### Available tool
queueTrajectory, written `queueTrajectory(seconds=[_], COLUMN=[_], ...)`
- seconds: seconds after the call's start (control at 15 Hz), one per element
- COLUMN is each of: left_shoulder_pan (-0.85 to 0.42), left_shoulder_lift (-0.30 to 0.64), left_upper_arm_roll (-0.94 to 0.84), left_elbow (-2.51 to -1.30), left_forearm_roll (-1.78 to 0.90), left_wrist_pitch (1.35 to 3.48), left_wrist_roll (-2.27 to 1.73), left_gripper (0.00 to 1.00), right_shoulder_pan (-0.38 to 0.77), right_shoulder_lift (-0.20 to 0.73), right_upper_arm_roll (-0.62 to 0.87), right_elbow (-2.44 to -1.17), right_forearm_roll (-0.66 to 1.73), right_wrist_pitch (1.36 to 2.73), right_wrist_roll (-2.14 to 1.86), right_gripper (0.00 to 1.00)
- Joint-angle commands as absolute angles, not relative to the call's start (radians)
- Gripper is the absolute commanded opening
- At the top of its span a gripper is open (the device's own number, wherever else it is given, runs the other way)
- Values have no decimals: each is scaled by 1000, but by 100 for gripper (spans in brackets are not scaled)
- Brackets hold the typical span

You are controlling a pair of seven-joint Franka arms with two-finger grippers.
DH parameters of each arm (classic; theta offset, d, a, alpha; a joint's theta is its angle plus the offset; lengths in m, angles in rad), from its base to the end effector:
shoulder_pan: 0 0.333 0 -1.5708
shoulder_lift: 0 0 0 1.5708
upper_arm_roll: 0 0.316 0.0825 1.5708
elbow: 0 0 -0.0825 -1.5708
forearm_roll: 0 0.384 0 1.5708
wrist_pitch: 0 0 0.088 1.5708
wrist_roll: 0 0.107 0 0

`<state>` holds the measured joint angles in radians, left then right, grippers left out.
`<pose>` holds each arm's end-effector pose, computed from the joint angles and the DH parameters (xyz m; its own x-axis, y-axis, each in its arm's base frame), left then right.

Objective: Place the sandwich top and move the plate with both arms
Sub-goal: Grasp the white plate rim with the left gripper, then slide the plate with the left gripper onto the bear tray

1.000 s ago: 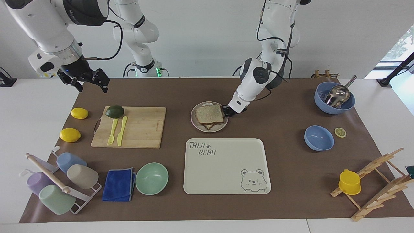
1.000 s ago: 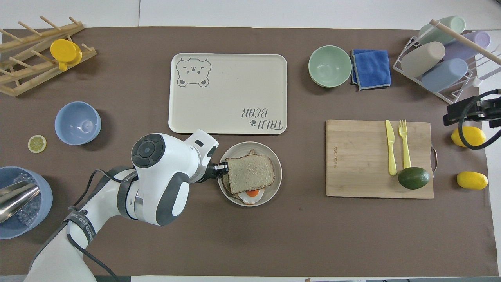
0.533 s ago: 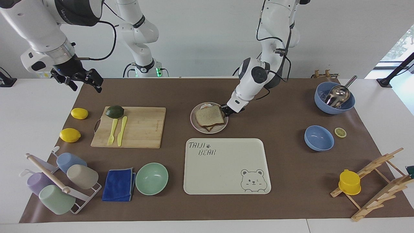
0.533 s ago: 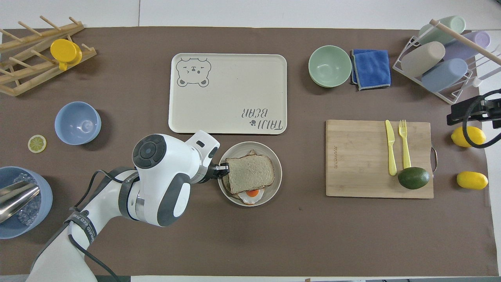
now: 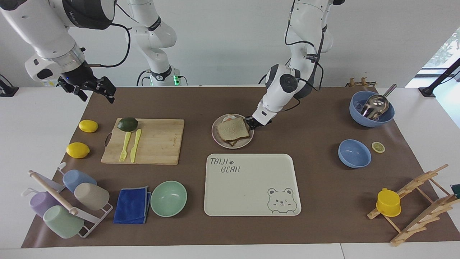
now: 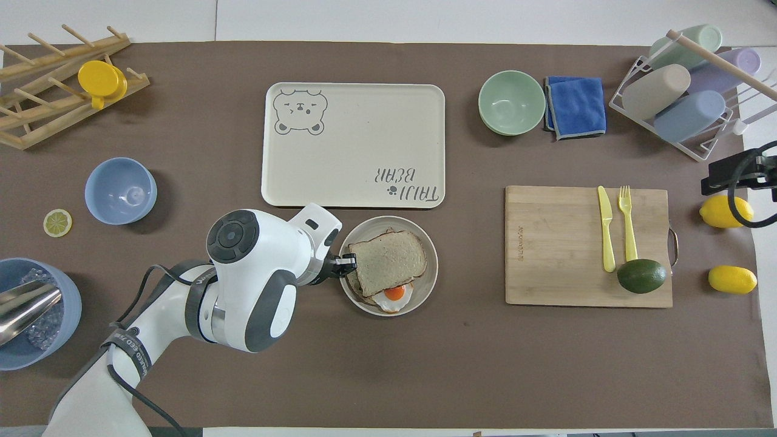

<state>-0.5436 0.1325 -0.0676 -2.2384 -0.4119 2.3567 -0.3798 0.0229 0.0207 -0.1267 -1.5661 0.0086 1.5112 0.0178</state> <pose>0.4372 -0.3127 0.3101 0.9861 0.0439 -0.1600 0.0828 -0.9659 0.2453 0.5511 -0.0557 0.6103 0.9898 -0.1207 -0.0755 -0.1214 -0.9926 -0.0046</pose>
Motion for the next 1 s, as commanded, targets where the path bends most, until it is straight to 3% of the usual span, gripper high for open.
queueTrajectory(seconds=[0.0, 0.67, 0.93], left_shoulder_pan=[-522, -453, -396], left_shoulder_lift=[112, 104, 141], left_upper_arm_roll=[-58, -54, -51], left_elbow=[-2246, -2106, -1991], left_forearm_roll=[-425, -456, -477], left_wrist_pitch=[2352, 2178, 2119], left_wrist_roll=[-335, -299, -282], left_gripper=[0, 0, 0], right_shoulder_pan=[18, 18, 18], right_shoulder_lift=[3, 3, 3], right_upper_arm_roll=[-124, -124, -124], right_elbow=[-1583, -1585, -1583], right_forearm_roll=[29, 29, 29], right_wrist_pitch=[1509, 1509, 1509], right_wrist_roll=[29, 29, 29], right_gripper=[100, 100, 100])
